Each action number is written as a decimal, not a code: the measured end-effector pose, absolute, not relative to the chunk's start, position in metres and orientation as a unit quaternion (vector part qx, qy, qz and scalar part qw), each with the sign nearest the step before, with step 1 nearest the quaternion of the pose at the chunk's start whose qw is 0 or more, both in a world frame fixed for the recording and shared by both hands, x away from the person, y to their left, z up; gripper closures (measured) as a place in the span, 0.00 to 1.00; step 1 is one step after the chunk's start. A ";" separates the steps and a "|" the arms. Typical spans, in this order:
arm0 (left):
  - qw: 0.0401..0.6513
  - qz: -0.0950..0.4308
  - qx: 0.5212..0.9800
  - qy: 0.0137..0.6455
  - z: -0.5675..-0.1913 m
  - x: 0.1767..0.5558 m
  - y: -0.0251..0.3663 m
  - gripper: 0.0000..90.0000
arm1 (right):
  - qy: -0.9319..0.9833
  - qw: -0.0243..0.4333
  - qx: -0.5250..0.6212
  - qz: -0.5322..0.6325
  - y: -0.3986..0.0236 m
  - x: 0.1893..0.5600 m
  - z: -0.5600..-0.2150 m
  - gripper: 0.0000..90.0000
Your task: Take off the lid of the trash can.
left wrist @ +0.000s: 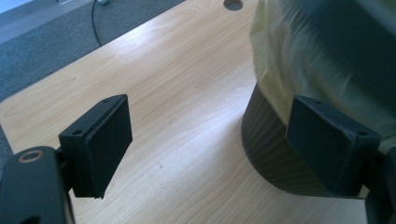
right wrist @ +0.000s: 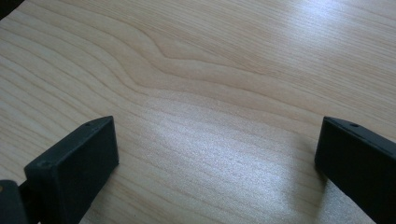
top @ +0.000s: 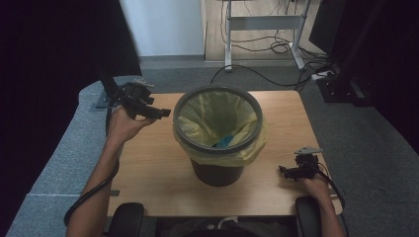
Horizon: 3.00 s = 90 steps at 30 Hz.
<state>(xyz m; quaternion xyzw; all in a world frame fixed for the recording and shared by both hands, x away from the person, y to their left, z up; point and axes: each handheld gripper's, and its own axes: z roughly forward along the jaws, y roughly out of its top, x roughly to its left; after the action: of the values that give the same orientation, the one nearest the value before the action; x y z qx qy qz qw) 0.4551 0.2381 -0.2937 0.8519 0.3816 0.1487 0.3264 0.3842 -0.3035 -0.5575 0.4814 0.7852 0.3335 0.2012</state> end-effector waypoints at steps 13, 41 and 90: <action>0.335 0.158 0.848 0.379 -0.257 0.465 0.219 0.16 | 0.786 0.201 0.480 0.334 -0.303 0.384 -0.558 0.00; 0.289 0.150 0.892 0.315 -0.265 0.497 0.145 0.62 | 0.790 0.198 0.474 0.335 -0.302 0.383 -0.558 0.00; 0.354 0.091 0.838 0.405 -0.252 0.493 0.215 0.86 | 0.792 0.196 0.470 0.336 -0.302 0.382 -0.557 0.00</action>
<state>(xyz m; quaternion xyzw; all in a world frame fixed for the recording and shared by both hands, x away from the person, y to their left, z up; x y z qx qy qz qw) 0.4932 0.2151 -0.2523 0.8383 0.4047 0.0913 0.3536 0.3822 -0.3021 -0.5574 0.4702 0.7924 0.3357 0.1955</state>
